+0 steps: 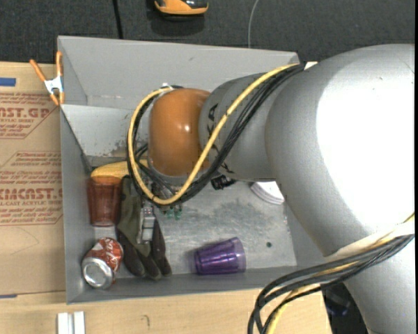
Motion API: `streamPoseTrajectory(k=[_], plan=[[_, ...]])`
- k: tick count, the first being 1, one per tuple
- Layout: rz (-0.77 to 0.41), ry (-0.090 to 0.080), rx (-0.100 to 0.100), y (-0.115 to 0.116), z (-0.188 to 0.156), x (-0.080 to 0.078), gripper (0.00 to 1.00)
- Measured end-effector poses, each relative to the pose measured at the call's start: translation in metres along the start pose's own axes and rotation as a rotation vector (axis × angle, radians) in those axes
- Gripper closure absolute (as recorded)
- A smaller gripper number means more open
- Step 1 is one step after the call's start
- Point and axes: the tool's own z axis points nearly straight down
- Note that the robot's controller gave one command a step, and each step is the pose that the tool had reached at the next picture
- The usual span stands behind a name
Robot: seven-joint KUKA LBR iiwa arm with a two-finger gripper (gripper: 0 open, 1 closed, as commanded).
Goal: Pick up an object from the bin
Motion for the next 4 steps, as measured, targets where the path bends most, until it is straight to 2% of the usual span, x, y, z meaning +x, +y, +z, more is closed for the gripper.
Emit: streamPoseTrajectory(k=[1,2,3,4], plan=[[-0.025,-0.006,0.0,-0.008,0.007,0.03,0.0],[-0.003,-0.004,-0.001,0.01,0.01,0.067,1.0],[-0.003,-0.004,-0.001,0.01,0.01,0.067,1.0],[-0.018,0.005,0.003,0.014,-0.044,0.062,1.0]])
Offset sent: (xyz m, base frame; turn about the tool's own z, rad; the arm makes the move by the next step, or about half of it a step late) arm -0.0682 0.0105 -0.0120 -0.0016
